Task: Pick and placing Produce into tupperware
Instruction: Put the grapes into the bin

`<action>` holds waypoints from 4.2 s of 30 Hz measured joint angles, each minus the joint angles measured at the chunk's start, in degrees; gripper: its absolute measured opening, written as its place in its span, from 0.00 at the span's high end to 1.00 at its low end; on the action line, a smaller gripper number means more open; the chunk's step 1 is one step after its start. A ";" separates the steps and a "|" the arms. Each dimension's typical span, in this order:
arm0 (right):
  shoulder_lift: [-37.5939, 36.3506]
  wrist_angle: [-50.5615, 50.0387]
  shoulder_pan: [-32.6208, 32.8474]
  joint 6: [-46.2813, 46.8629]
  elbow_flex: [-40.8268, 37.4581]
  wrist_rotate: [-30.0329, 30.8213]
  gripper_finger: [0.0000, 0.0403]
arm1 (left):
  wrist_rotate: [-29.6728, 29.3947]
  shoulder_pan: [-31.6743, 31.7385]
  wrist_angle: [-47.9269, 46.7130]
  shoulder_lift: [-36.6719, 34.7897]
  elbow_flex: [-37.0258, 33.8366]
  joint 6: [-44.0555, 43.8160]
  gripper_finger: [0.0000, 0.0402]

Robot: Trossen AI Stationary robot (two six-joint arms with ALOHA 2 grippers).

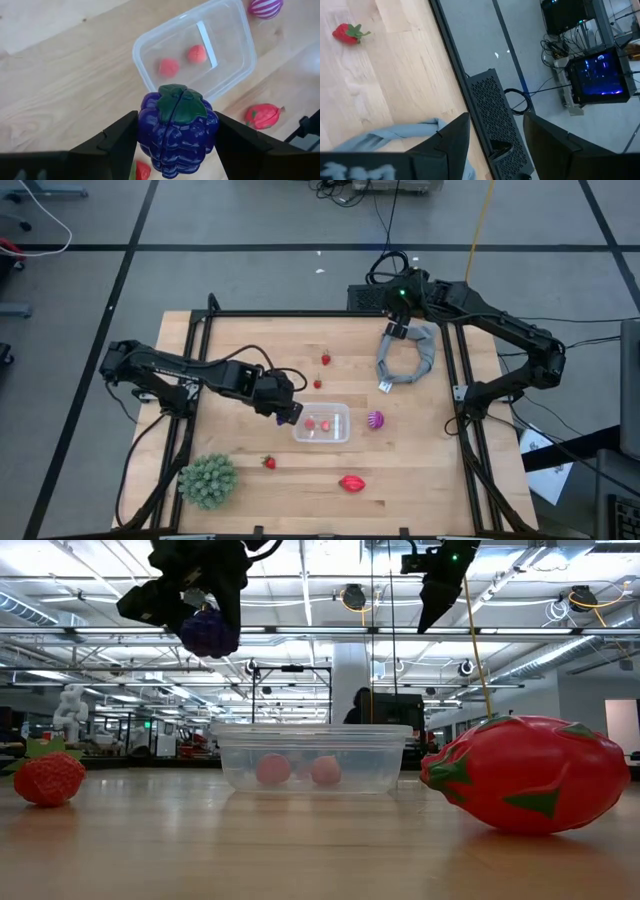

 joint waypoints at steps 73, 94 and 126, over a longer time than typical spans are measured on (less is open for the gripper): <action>-0.02 1.13 -2.58 0.86 0.00 0.23 0.56 | -7.05 -2.66 -16.95 36.76 39.03 49.97 0.41; -0.02 1.11 -2.45 0.91 0.00 0.19 0.56 | -3.66 -2.95 -10.25 36.76 34.87 50.59 0.41; -0.02 -0.17 -2.43 2.02 0.00 0.01 0.56 | -2.19 0.33 -7.02 36.74 29.40 46.23 0.41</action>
